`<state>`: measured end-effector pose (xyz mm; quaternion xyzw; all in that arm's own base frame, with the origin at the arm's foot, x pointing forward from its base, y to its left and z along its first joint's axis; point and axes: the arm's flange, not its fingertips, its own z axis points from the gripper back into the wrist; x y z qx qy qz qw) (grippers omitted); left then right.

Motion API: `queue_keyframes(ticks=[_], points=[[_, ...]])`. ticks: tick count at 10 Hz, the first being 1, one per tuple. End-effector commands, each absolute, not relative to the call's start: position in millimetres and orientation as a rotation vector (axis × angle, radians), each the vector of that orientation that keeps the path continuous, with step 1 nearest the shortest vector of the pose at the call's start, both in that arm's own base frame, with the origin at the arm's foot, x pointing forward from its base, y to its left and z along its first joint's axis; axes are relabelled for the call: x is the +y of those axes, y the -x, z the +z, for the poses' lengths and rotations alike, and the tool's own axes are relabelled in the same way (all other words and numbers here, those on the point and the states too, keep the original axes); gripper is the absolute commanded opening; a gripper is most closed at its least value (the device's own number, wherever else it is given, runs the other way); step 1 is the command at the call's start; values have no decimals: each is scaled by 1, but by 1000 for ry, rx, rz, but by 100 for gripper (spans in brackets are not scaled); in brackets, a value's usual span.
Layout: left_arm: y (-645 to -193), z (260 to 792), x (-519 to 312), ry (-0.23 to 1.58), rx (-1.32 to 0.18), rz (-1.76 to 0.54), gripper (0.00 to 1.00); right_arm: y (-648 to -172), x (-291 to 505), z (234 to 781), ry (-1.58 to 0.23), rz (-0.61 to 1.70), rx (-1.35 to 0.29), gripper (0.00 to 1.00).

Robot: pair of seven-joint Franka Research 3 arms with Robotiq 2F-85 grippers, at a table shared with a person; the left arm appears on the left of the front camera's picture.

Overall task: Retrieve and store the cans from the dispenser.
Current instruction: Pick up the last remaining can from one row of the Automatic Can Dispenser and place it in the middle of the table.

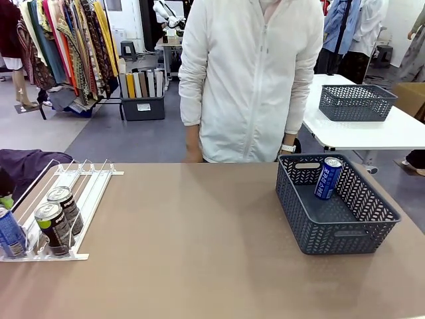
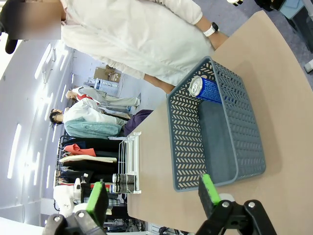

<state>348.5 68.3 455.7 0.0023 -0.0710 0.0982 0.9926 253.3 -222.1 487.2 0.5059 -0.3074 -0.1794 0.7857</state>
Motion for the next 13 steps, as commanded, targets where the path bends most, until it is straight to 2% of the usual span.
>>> queue_keyframes(ticks=[1,5,10,11,12,13], points=[[-355,442,69,21,-103,207,100,-256,-223,488,-1109,-376,-695,100],[-363,410,74,26,-72,252,100,-256,-223,488,-1109,-376,-695,100],[-369,402,74,29,-73,271,100,-256,-223,488,-1109,-376,-695,100],[-369,402,73,21,-74,276,59,-256,-223,488,-1109,-376,-695,100],[-367,402,73,20,-71,270,0,-256,-223,488,-1109,-376,-695,100],[-368,402,73,22,-77,267,0,-256,-223,488,-1109,-376,-695,100]])
